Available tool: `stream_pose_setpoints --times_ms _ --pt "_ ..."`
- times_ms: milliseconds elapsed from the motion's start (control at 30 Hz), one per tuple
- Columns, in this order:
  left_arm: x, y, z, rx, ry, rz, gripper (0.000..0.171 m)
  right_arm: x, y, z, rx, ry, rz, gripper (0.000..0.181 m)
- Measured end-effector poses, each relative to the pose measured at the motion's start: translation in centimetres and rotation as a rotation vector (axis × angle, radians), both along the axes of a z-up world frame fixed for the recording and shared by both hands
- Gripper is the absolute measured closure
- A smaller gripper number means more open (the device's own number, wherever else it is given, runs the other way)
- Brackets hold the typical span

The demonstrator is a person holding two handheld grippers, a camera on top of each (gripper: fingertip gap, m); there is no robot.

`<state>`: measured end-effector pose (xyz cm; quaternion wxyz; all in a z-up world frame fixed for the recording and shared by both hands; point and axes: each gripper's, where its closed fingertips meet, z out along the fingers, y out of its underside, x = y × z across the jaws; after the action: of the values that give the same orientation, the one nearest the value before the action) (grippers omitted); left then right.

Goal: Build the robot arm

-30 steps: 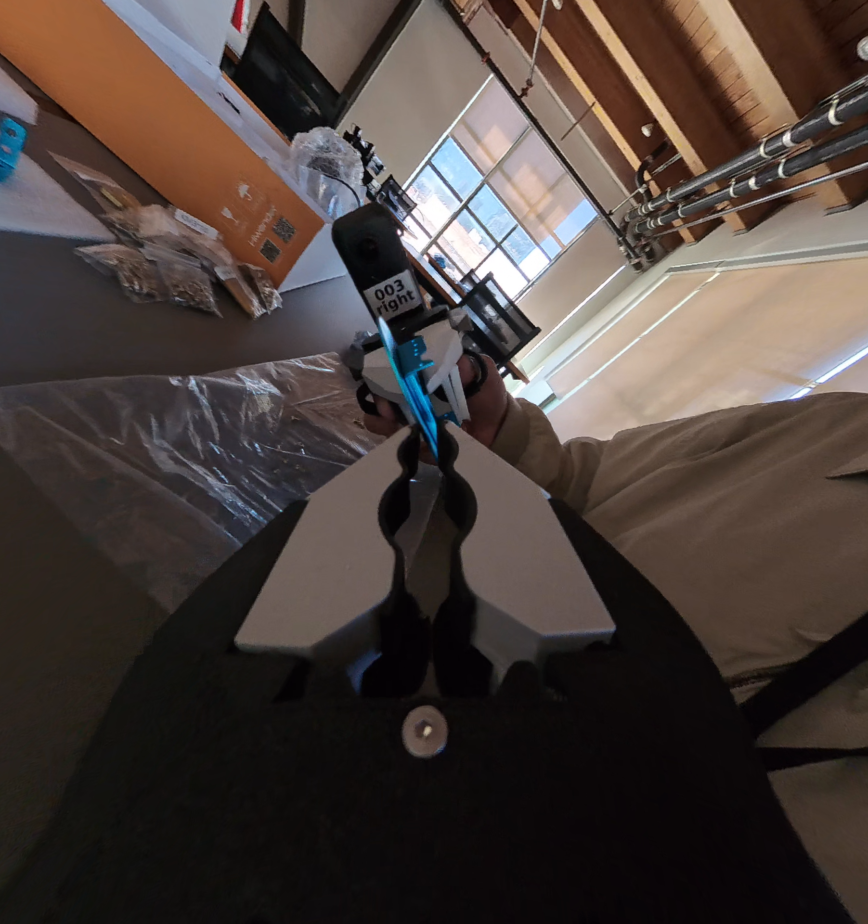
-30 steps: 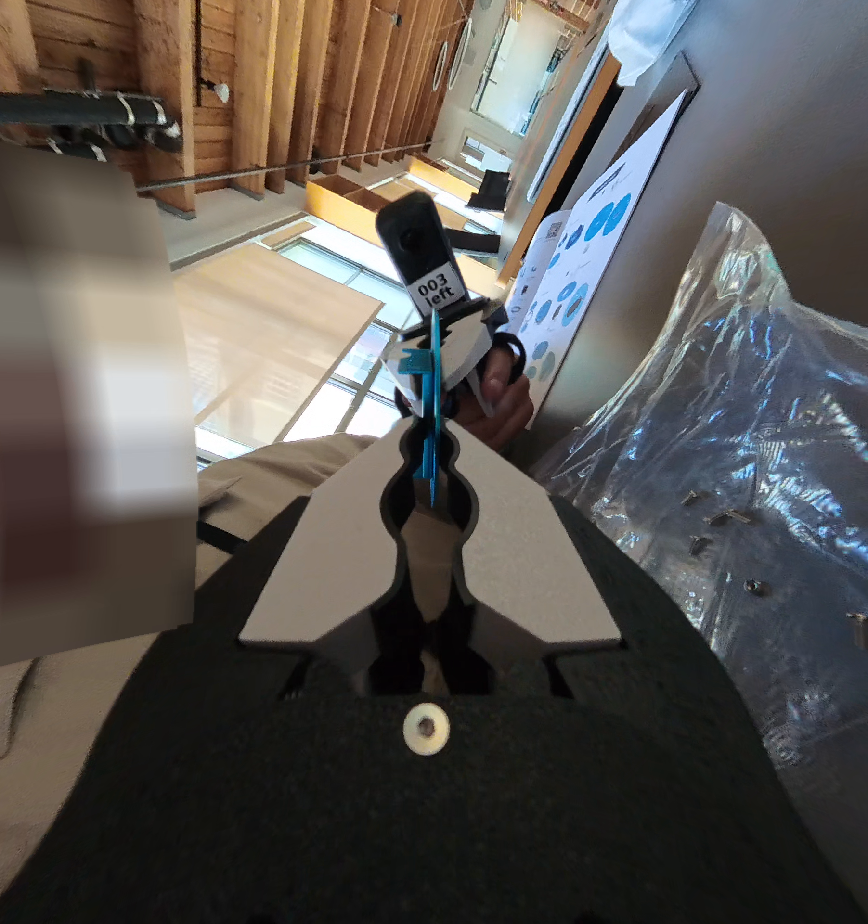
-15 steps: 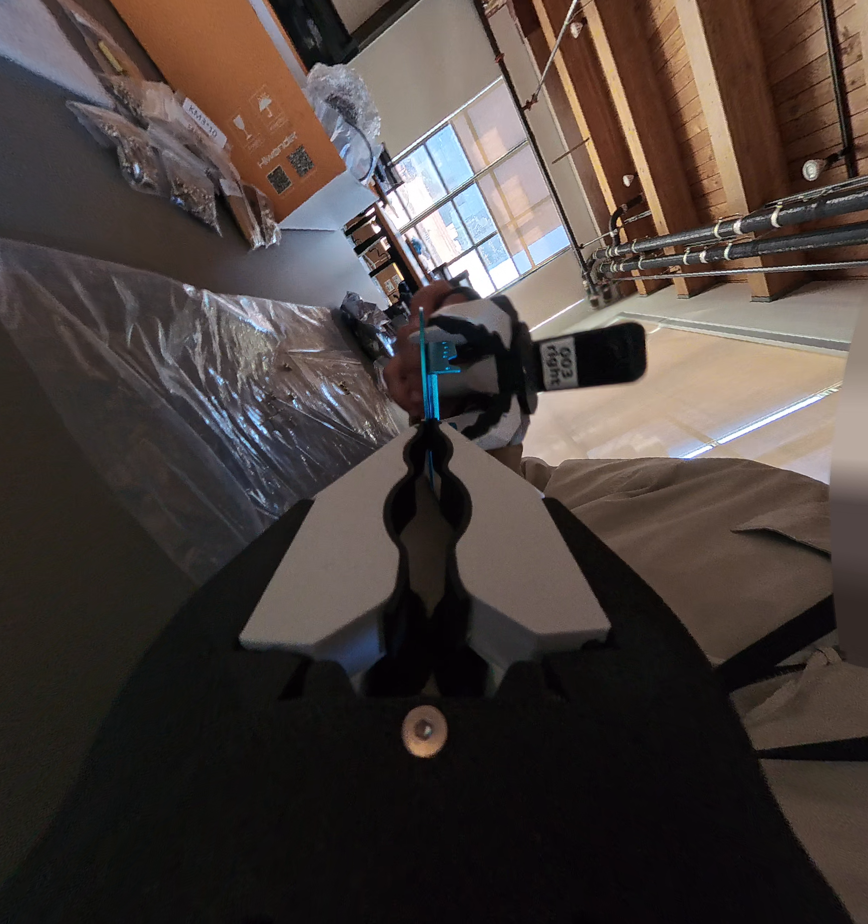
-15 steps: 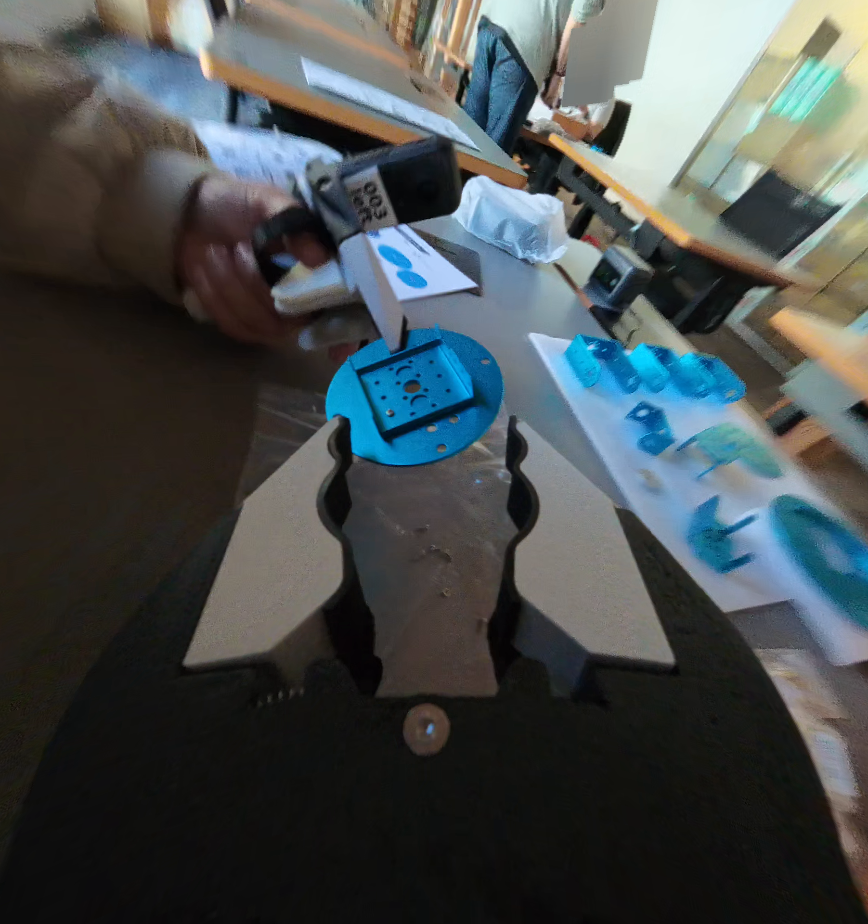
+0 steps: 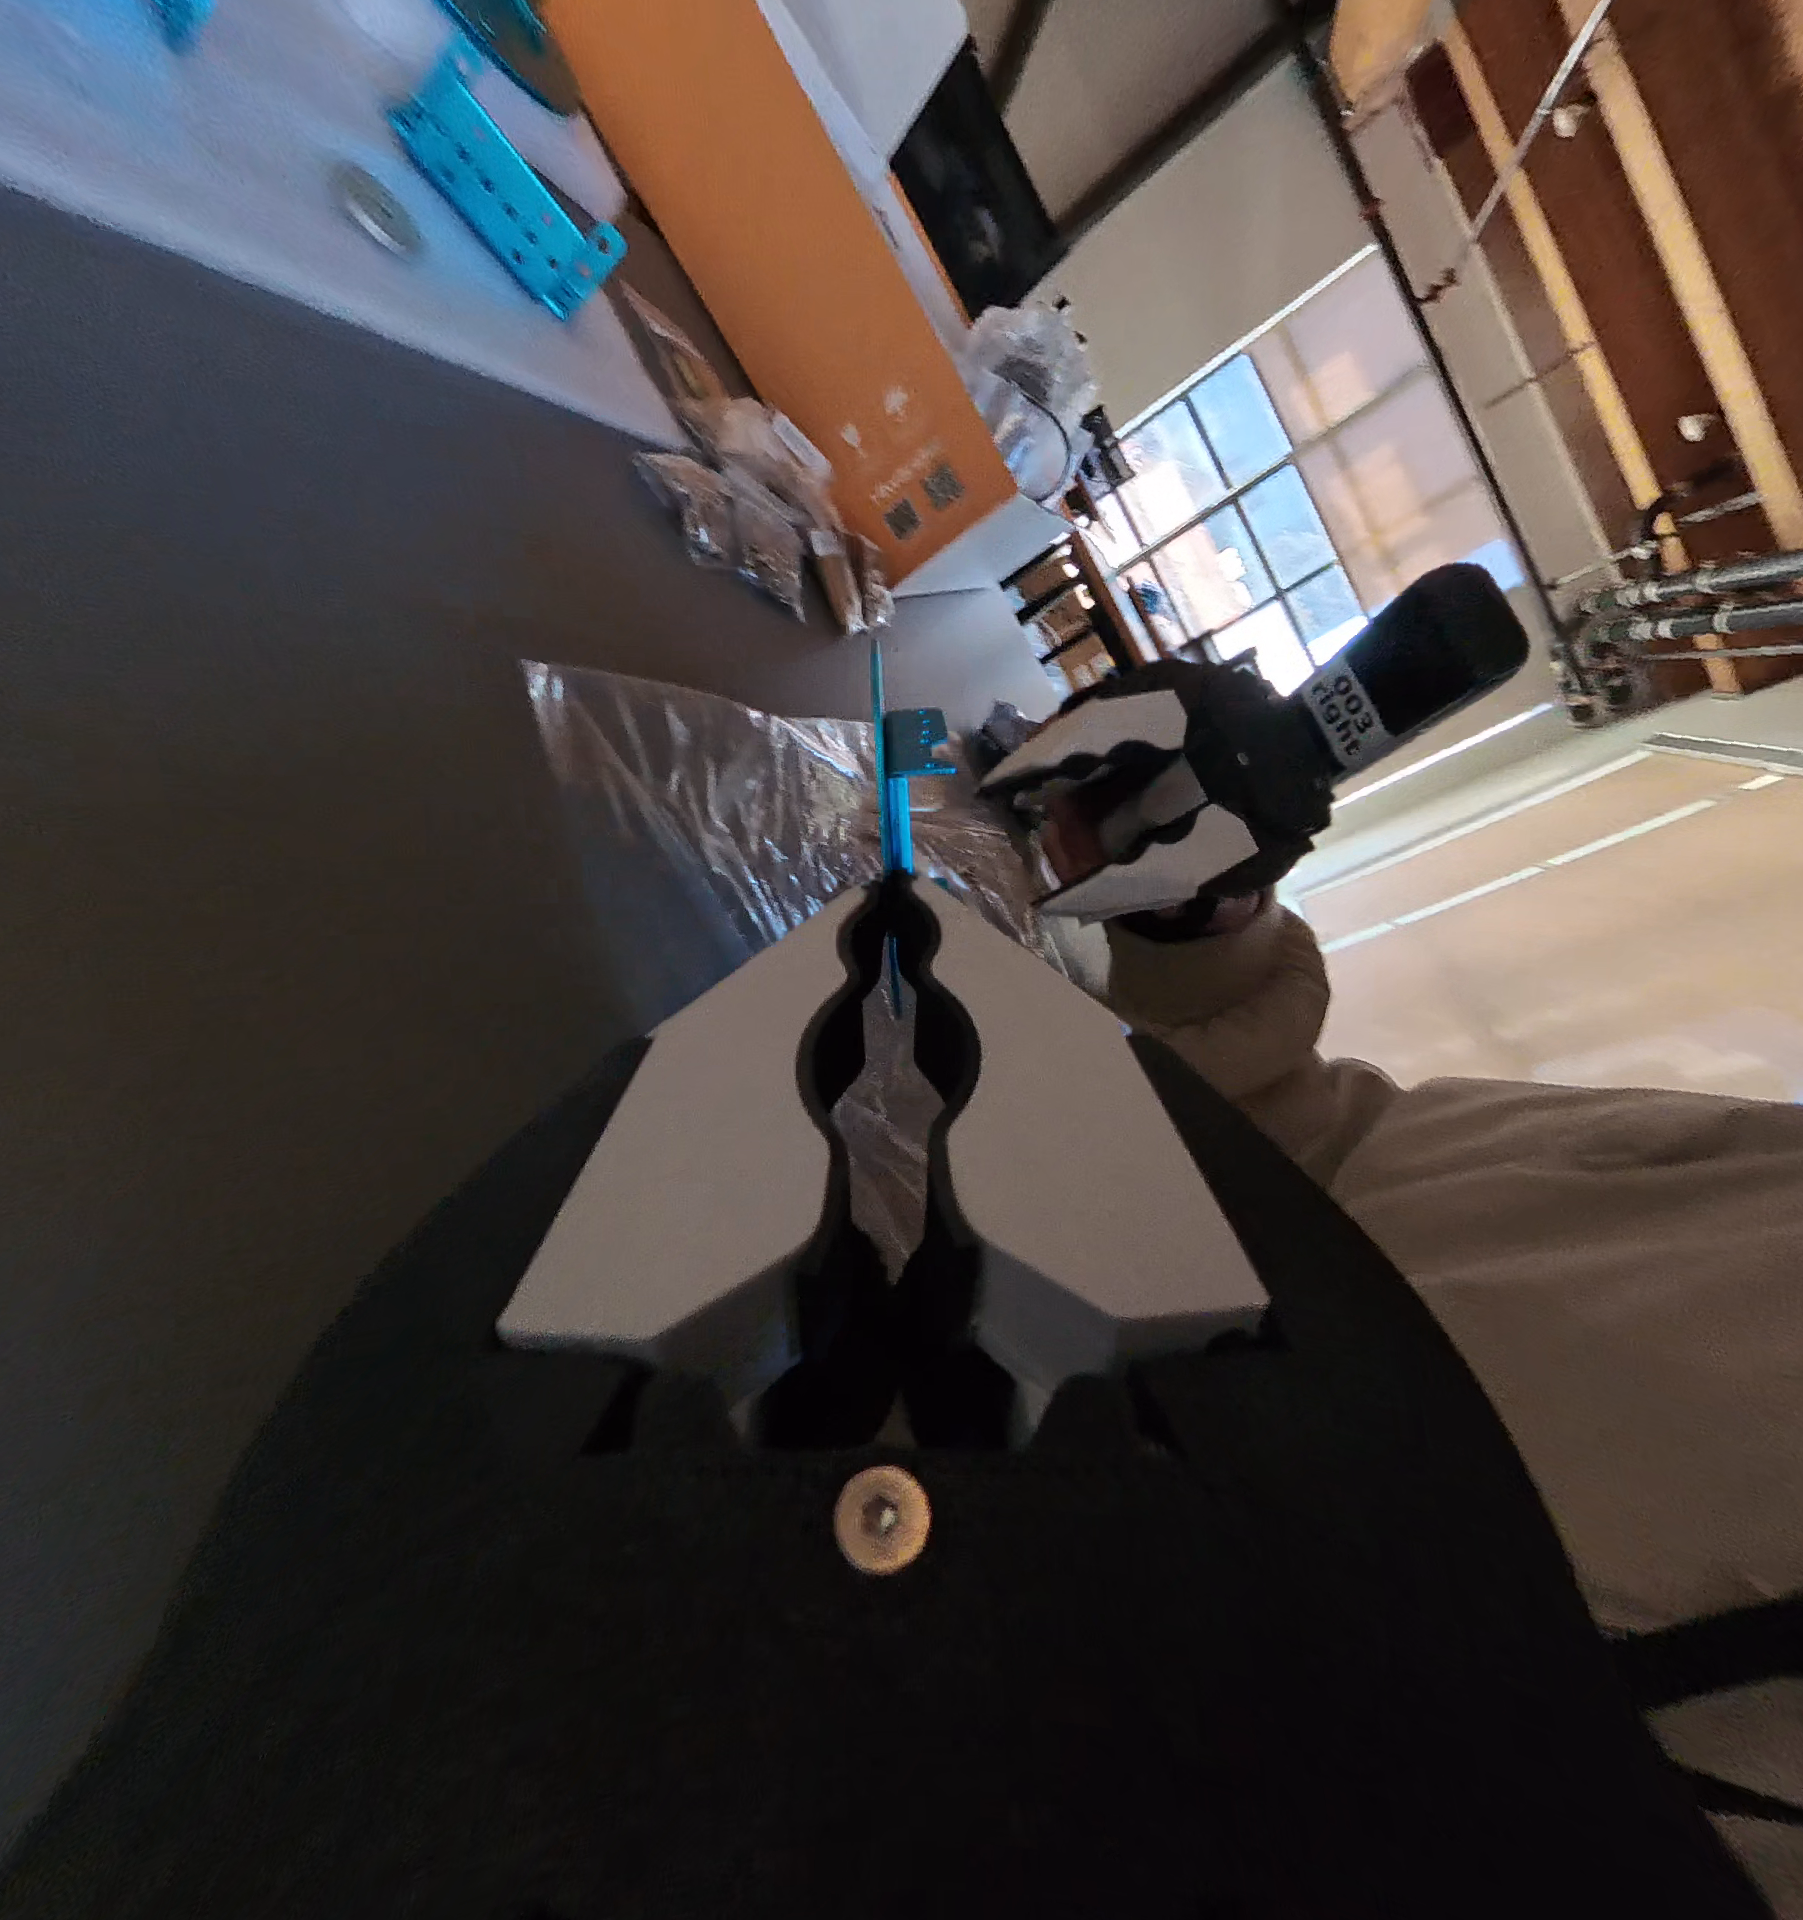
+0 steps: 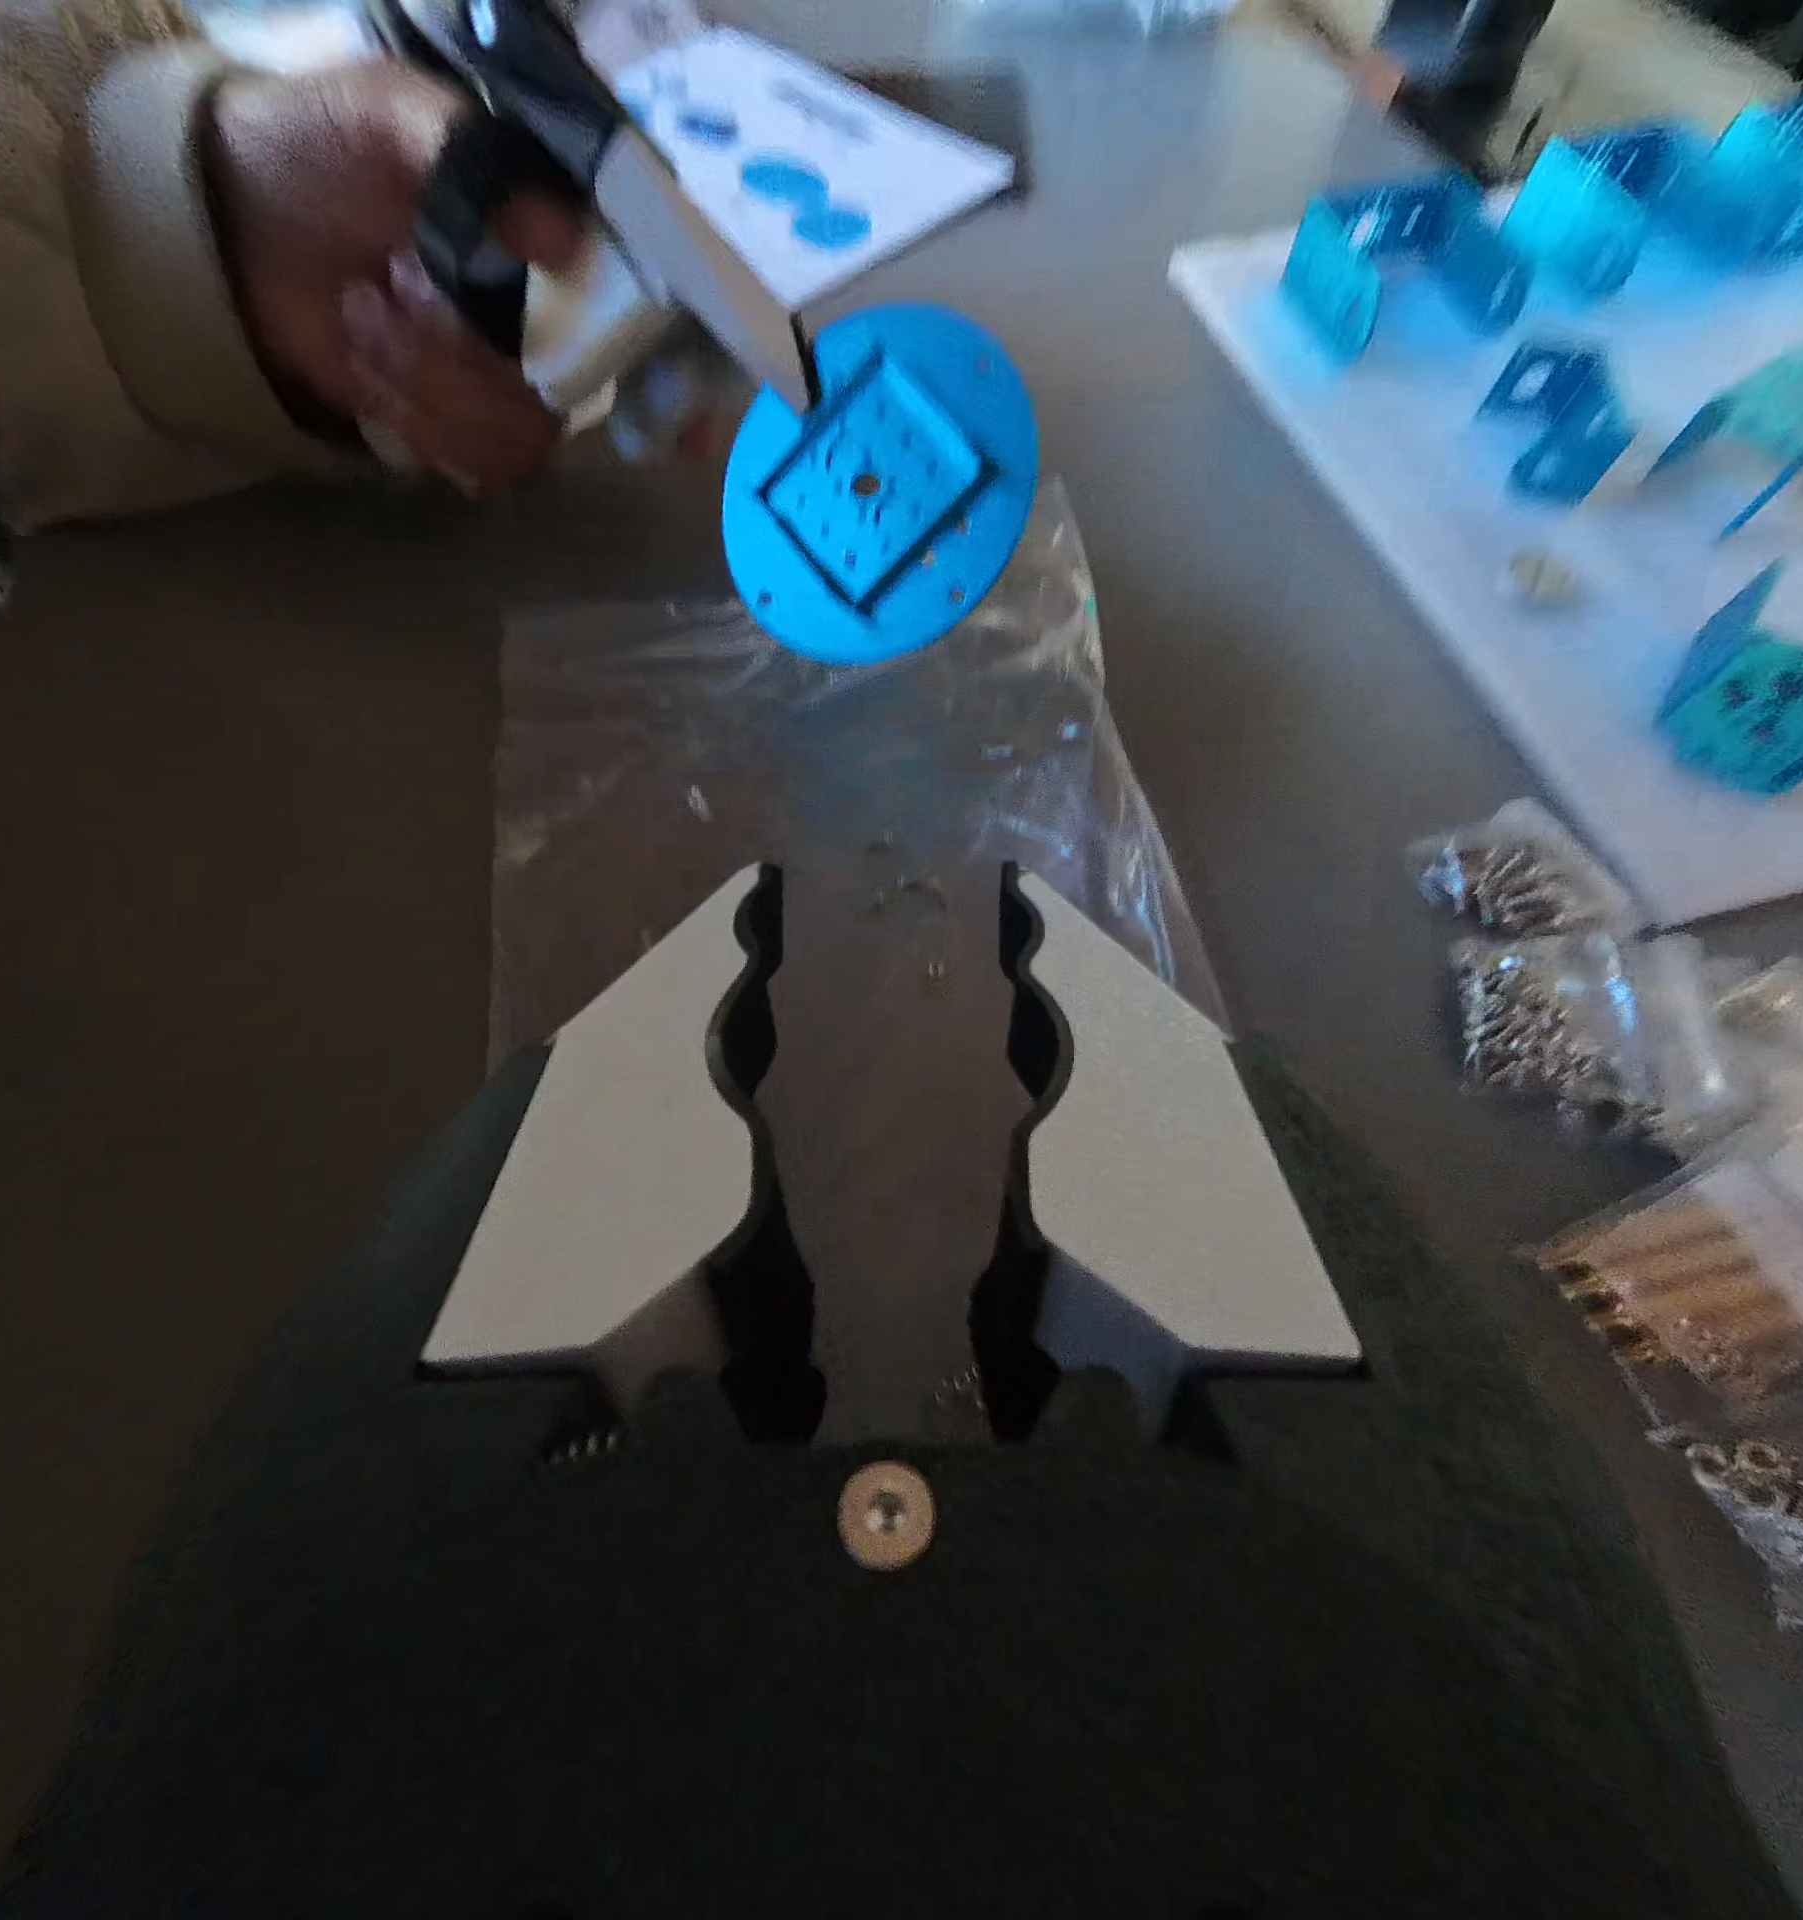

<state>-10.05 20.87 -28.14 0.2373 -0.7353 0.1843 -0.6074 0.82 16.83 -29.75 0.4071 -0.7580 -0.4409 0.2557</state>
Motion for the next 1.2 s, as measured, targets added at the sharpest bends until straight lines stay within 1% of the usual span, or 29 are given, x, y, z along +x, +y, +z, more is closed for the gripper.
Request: stream_pose_setpoints --times_ms 100,167,233,267,300,333,367,400,433,500,600,667,700,767,900,967,1033,1067,1133,1167,1200 --pt "0.0 0.2 0.0 0.011 0.013 0.014 0.171 -0.1 -0.9 -1.8 -0.079 -0.083 0.054 0.159" --pt "0.2 -0.2 0.1 0.01 0.009 0.001 0.171 -0.4 -0.6 -1.9 -0.054 -0.106 0.041 0.157" --pt "0.2 -0.5 0.3 0.006 0.004 -0.012 0.171 -0.1 -0.7 -2.1 -0.046 -0.138 0.049 0.159" --pt "0.2 -0.5 0.3 0.006 0.001 -0.013 0.171 0.7 -0.4 -2.1 -0.04 -0.176 0.034 0.16" --pt "0.2 -0.5 0.4 0.007 -0.001 -0.012 0.171 1.7 0.1 -1.8 -0.029 -0.201 0.011 0.163" --pt "0.2 -0.5 0.5 0.01 -0.004 -0.012 0.171 2.7 0.7 -1.0 -0.024 -0.195 -0.016 0.167" --pt "0.2 -0.6 0.5 0.009 -0.008 -0.013 0.171 3.4 1.0 -0.3 -0.046 -0.174 -0.035 0.165" --pt "0.2 -0.6 0.5 0.006 -0.012 -0.014 0.171 3.9 1.0 0.0 -0.094 -0.176 -0.037 0.157" --pt "0.2 -0.6 0.6 0.0 -0.019 -0.016 0.171 4.7 1.2 -0.1 -0.134 -0.226 -0.037 0.158" --pt "0.2 -0.7 0.7 -0.014 -0.035 -0.019 0.171 5.5 1.9 -0.7 -0.146 -0.331 -0.031 0.162" --pt "0.1 -0.3 0.7 0.0 -0.036 0.001 0.171 4.3 2.3 -0.9 -0.23 -0.401 0.0 0.164" --pt "0.0 0.1 0.5 0.028 -0.018 0.022 0.171 3.2 2.0 -1.2 -0.274 -0.492 0.019 0.163" --pt "-0.1 0.2 0.5 0.036 -0.015 0.028 0.171 3.1 2.2 -1.5 -0.274 -0.551 0.003 0.165" --pt "-0.1 0.3 0.5 0.025 -0.023 0.027 0.171 2.7 1.9 -2.5 -0.328 -0.635 -0.004 0.166" --pt "-0.1 0.2 0.2 -0.034 -0.045 0.012 0.171 2.7 2.3 -3.9 -0.403 -0.702 -0.069 0.166" --pt "-0.1 -0.1 0.2 -0.05 -0.044 -0.001 0.171 2.0 1.9 -3.5 -0.43 -0.665 -0.074 0.166" --pt "0.0 -0.5 0.4 -0.05 -0.051 -0.02 0.171 0.7 1.8 -1.9 -0.384 -0.564 -0.079 0.168" --pt "0.1 -0.8 0.6 -0.042 -0.056 -0.031 0.171 -0.3 1.8 -0.8 -0.344 -0.477 -0.066 0.168" --pt "0.4 -1.6 1.3 -0.018 -0.083 -0.076 0.171 -3.1 0.9 2.0 -0.29 -0.199 0.0 0.17" --pt "0.6 -2.3 2.1 -0.009 -0.128 -0.12 0.171 -4.0 0.9 3.1 -0.275 -0.067 0.005 0.17" --pt "0.8 -3.2 3.0 0.005 -0.17 -0.166 0.171 -4.6 0.7 3.8 -0.297 0.051 0.013 0.17"
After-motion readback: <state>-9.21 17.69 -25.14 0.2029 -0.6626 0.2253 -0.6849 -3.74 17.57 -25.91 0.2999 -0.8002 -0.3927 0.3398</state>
